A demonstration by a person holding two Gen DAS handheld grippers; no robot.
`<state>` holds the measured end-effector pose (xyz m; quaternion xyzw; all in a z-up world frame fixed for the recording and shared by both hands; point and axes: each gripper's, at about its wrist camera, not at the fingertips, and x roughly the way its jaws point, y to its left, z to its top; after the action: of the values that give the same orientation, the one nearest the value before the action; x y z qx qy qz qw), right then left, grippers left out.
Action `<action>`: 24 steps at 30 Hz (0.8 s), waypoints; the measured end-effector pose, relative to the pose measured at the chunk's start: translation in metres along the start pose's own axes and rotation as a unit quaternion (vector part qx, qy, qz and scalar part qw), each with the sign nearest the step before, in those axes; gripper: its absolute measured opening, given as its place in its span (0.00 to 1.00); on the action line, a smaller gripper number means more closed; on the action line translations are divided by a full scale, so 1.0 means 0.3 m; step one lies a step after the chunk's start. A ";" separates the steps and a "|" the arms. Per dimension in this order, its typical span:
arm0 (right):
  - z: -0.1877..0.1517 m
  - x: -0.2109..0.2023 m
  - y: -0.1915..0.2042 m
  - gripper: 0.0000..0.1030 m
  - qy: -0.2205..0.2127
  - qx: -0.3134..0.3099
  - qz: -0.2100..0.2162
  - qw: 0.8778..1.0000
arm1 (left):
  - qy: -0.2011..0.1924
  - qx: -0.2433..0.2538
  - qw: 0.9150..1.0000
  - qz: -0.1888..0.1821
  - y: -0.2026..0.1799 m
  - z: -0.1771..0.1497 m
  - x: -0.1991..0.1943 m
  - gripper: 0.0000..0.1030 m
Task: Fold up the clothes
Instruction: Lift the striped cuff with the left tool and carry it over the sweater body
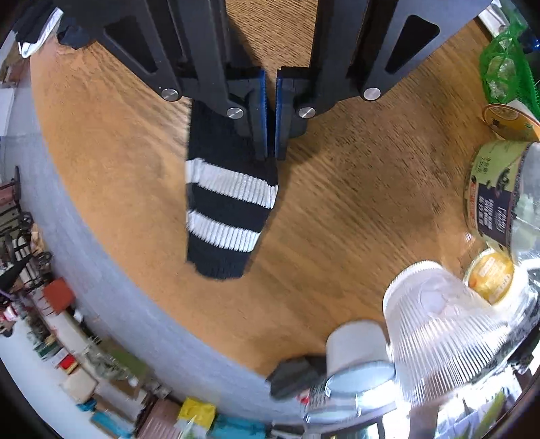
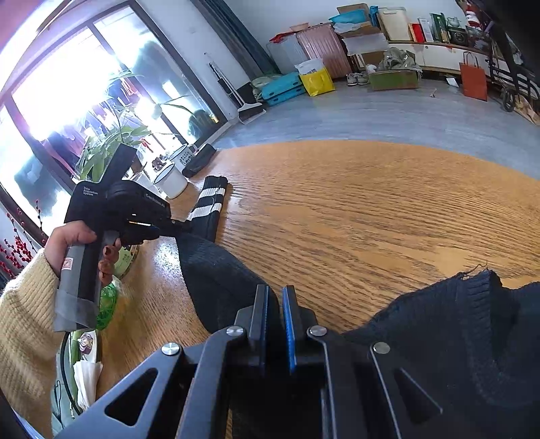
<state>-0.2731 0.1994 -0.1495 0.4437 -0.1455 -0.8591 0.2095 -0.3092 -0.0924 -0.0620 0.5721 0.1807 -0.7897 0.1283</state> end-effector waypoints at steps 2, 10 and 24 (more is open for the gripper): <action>0.001 -0.001 -0.004 0.10 0.000 0.001 0.001 1.000 | -0.025 0.016 0.999 -0.011 -0.014 -0.008 -0.065 0.03; -0.001 0.011 -0.027 0.10 0.007 0.008 -0.015 1.000 | -0.164 0.095 0.980 -0.069 -0.218 -0.126 -0.421 0.03; 0.000 0.020 -0.024 0.09 0.000 -0.019 -0.099 0.995 | -0.180 0.083 0.962 -0.190 -0.150 -0.587 -0.451 0.03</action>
<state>-0.2778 0.2027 -0.1569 0.4516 -0.0845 -0.8783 0.1320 -0.1345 0.0237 0.0236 0.3841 0.1933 -0.9019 -0.0413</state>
